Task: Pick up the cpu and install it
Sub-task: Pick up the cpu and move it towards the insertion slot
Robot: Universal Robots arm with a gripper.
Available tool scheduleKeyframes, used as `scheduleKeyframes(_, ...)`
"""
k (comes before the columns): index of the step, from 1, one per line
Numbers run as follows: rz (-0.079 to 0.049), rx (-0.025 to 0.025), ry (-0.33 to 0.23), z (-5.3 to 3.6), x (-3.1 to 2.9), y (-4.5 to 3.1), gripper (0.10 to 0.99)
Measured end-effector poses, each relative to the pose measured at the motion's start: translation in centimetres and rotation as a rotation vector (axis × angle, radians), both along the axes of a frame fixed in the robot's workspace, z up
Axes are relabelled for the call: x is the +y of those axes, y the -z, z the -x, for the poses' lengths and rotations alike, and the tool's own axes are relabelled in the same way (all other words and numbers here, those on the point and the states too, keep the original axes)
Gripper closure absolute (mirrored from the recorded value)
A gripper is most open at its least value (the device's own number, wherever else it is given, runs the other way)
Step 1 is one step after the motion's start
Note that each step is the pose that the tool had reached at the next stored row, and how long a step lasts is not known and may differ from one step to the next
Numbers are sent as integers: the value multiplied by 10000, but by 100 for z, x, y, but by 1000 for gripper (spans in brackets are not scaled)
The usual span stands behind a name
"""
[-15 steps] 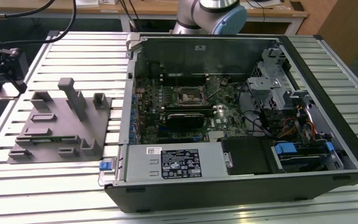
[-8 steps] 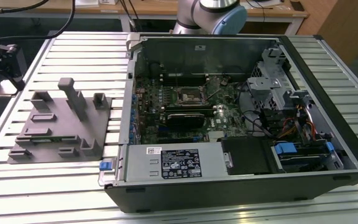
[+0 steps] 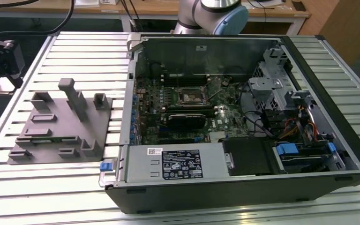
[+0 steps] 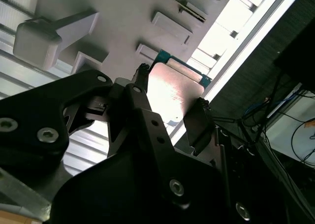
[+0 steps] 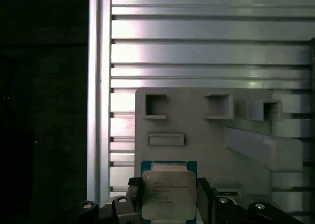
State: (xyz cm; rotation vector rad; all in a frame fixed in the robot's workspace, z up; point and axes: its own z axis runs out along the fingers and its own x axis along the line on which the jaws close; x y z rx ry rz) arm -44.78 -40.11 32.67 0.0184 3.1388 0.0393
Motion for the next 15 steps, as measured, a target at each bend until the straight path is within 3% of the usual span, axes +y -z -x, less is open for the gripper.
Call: scheduleKeyframes(15,1,0,0,0,2,-168,549)
